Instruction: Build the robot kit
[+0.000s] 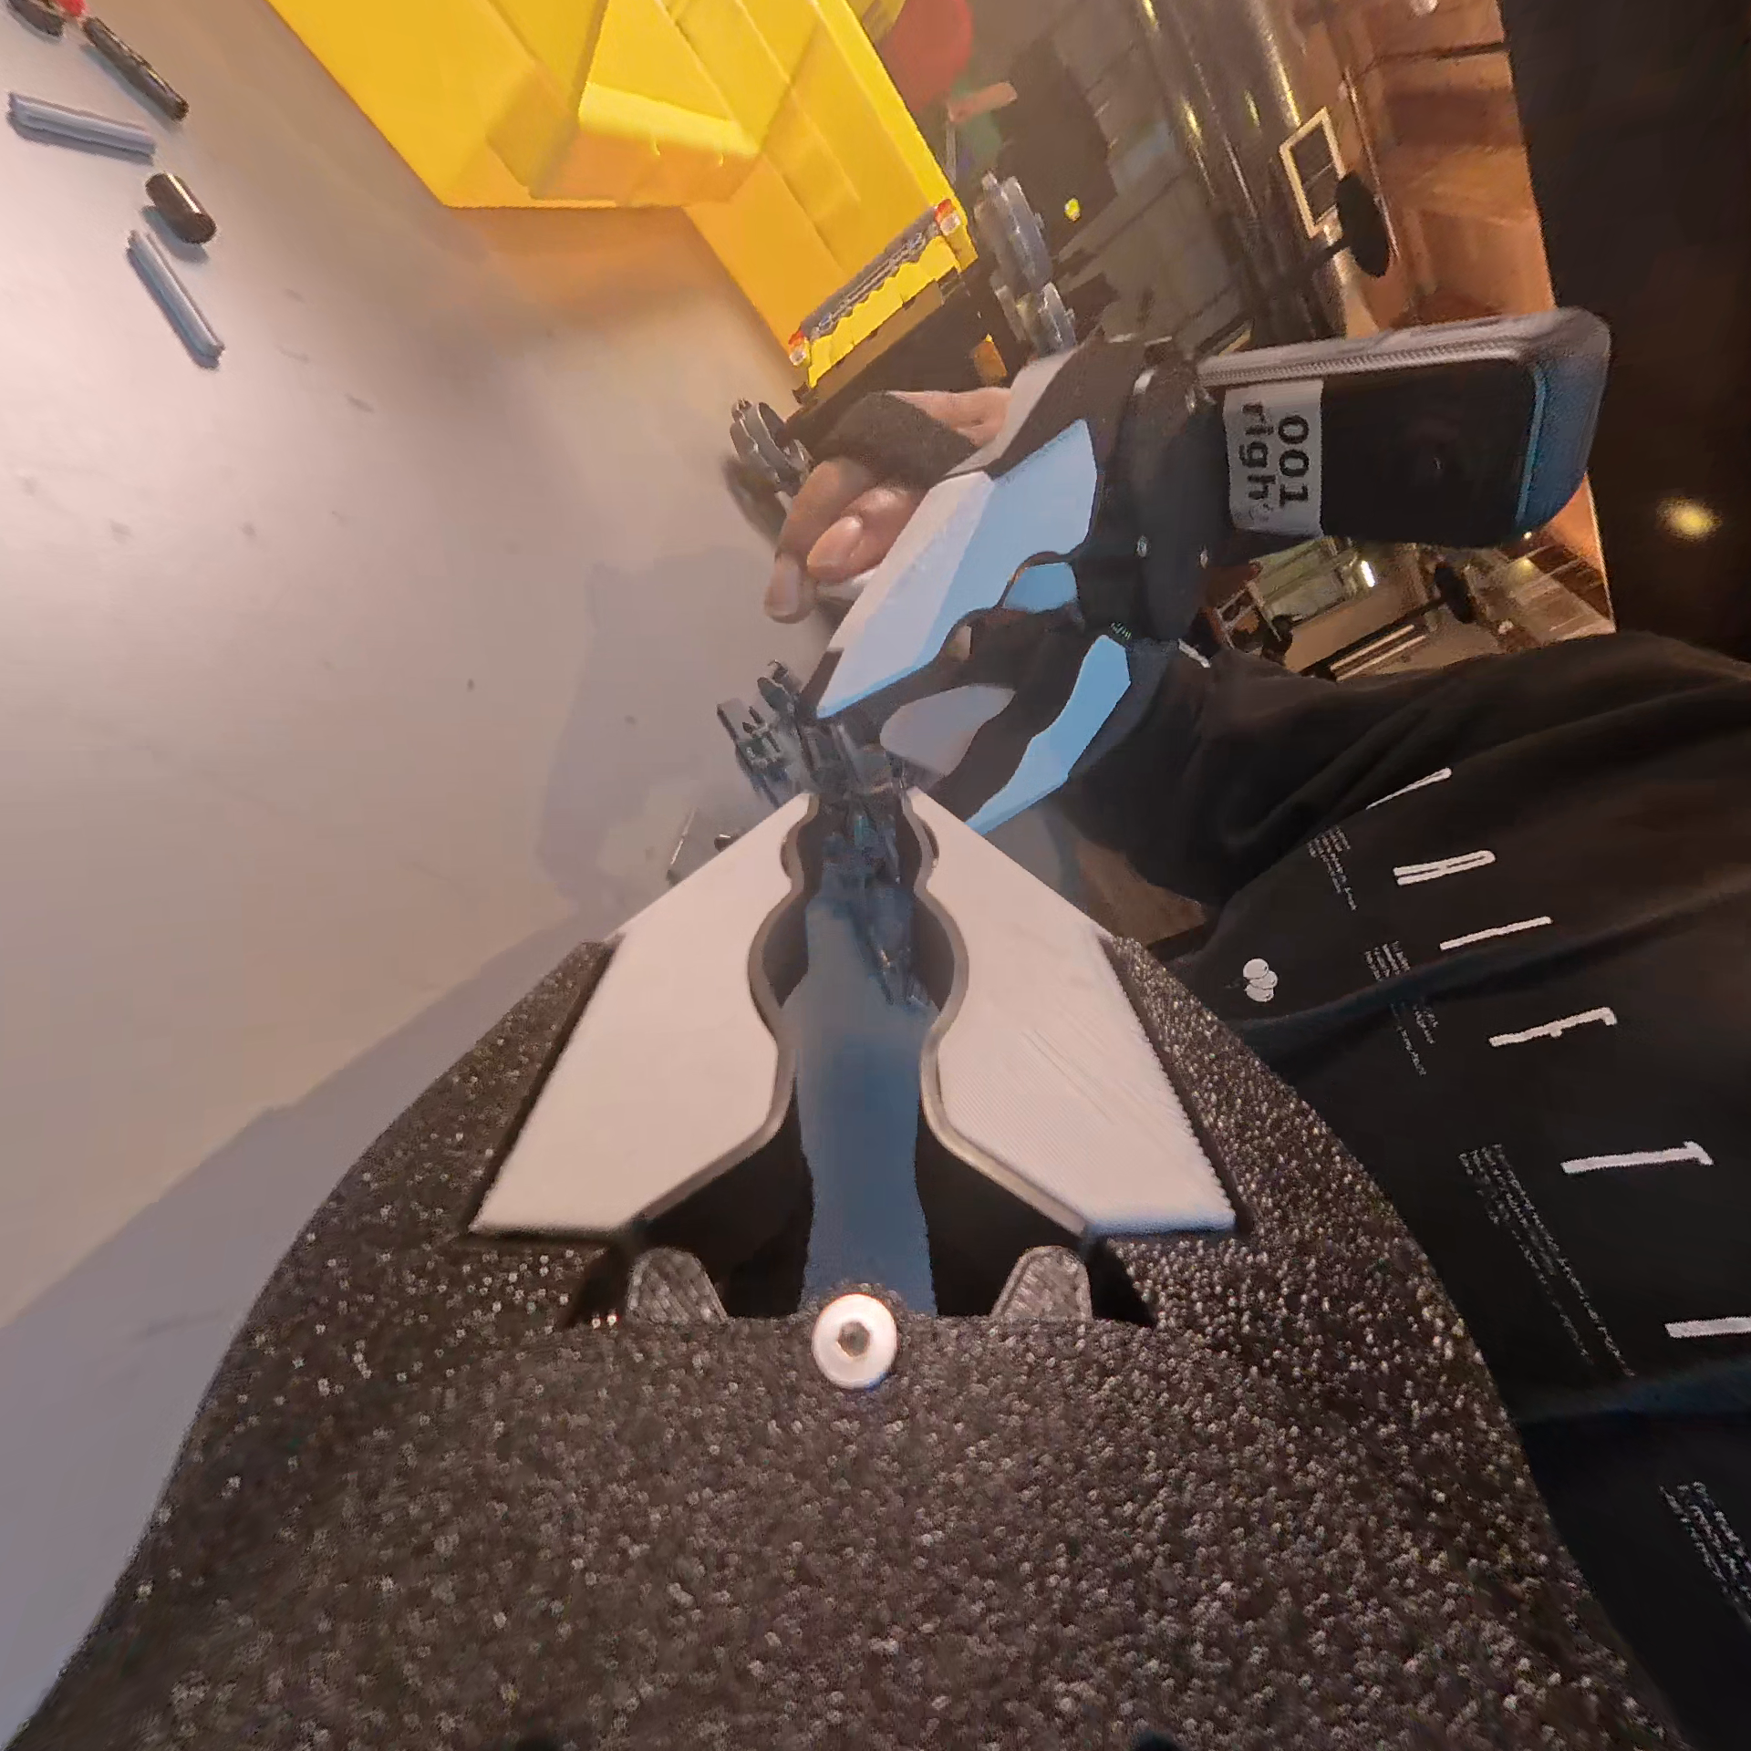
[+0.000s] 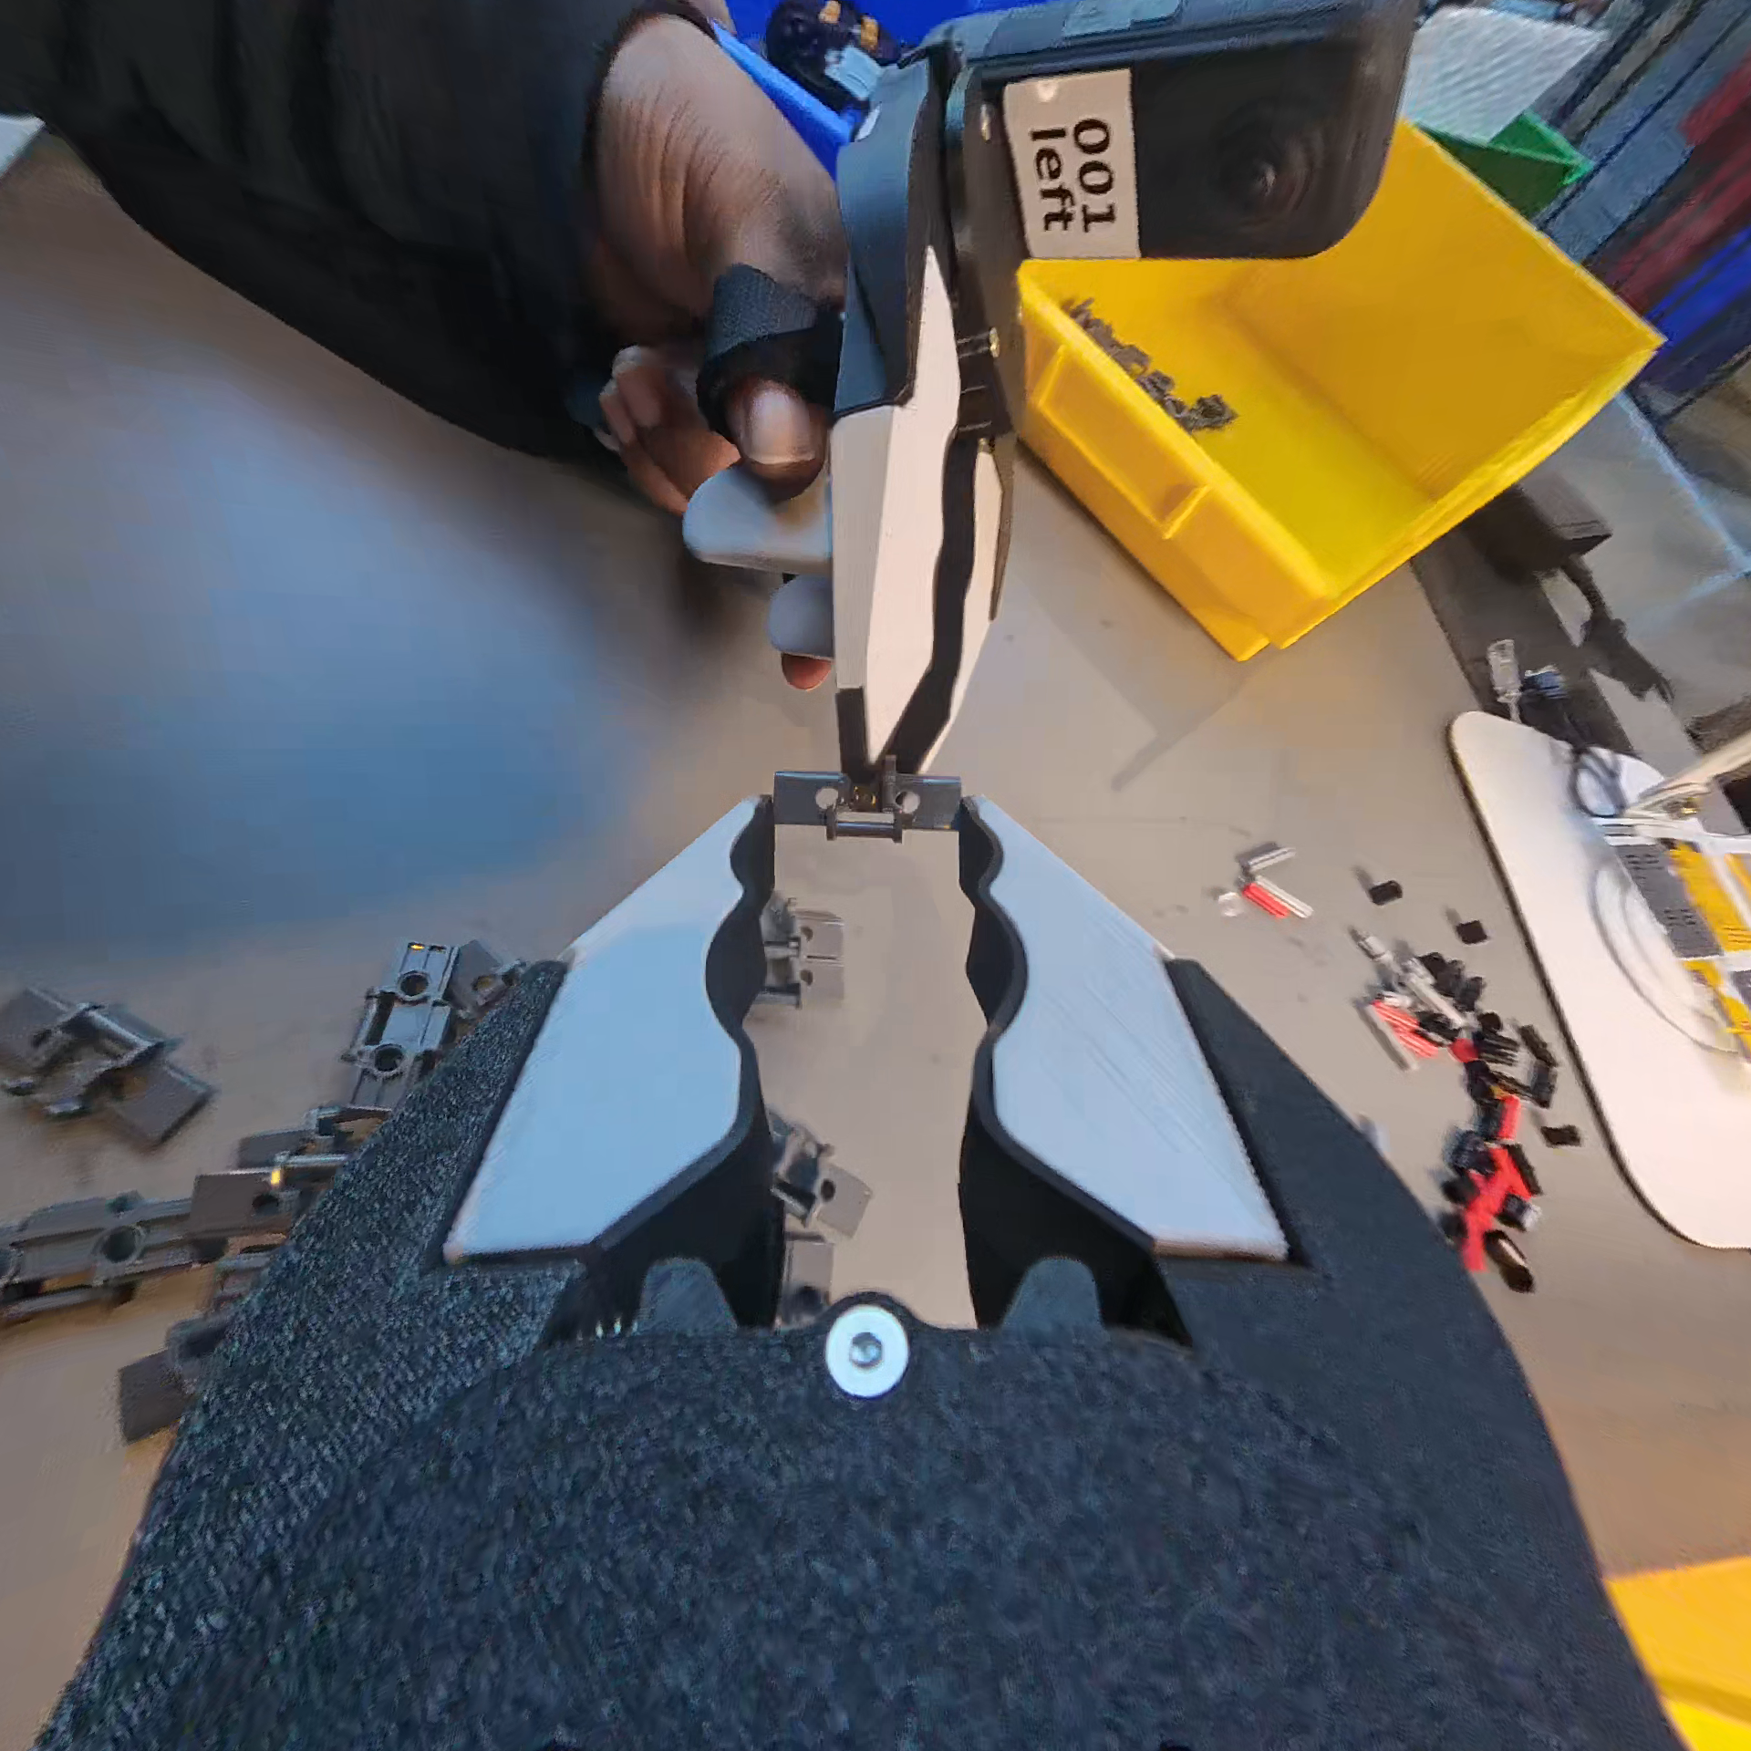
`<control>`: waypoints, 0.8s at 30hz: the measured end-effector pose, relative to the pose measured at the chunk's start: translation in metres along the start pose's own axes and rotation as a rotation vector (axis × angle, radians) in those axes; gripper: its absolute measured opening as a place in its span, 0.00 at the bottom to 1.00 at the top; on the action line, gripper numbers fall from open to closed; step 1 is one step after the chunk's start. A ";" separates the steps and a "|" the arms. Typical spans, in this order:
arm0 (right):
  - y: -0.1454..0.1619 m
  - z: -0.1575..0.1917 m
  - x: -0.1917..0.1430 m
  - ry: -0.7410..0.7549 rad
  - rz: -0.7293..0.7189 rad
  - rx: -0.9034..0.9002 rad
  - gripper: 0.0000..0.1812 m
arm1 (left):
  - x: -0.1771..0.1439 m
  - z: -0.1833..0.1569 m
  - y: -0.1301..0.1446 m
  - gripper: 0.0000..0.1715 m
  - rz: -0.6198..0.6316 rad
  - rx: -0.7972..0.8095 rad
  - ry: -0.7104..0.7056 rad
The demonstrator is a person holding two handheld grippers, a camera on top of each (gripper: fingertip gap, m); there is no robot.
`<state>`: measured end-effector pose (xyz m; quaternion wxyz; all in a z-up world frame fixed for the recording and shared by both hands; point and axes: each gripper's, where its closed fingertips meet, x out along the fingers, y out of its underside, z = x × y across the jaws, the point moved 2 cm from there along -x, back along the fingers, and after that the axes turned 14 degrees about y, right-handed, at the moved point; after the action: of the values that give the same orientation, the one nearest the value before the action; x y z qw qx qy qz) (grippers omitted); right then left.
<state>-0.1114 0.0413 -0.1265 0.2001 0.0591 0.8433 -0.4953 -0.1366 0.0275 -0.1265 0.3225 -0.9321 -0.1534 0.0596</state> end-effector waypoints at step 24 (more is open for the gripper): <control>0.037 0.023 0.018 -0.121 0.282 0.073 0.20 | 0.005 0.032 0.029 0.03 0.301 0.040 -0.338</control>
<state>-0.1106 0.0381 -0.1733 0.3157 0.1541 0.7947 -0.4951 -0.1317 0.0259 -0.1695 0.2981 -0.9147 -0.0635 0.2654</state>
